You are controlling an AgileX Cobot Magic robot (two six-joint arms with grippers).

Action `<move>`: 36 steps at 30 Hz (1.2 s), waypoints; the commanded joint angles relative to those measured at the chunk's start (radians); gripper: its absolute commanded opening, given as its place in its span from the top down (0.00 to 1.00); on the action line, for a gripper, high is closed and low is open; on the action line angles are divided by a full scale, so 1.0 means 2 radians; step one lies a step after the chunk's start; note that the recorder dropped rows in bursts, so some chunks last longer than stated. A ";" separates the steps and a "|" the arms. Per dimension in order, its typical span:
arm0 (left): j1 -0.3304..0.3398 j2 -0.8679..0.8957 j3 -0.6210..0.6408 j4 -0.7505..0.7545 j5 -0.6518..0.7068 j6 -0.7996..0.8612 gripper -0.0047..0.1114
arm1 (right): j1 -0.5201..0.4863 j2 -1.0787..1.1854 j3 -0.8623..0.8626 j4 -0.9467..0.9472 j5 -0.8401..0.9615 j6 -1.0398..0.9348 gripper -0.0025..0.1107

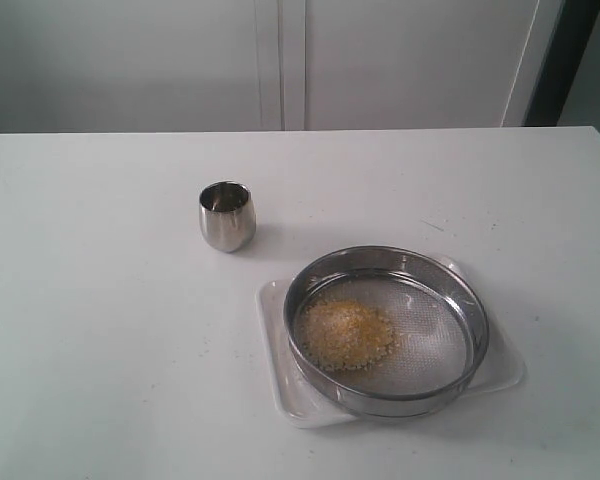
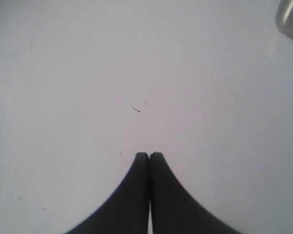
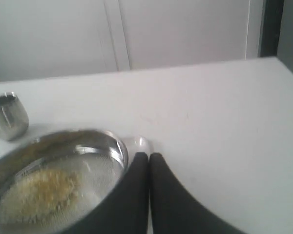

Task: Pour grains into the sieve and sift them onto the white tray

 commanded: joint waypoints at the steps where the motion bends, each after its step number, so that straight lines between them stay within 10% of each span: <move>1: 0.001 -0.002 0.003 -0.007 0.001 0.001 0.96 | 0.000 -0.003 0.002 0.000 -0.152 -0.001 0.98; 9: 0.001 -0.002 0.003 -0.007 0.001 0.003 0.96 | 0.000 -0.003 0.002 0.000 -0.278 -0.001 0.98; 36: 0.001 -0.002 0.003 -0.007 0.001 0.003 0.96 | 0.000 -0.003 0.002 0.000 -0.224 -0.041 0.98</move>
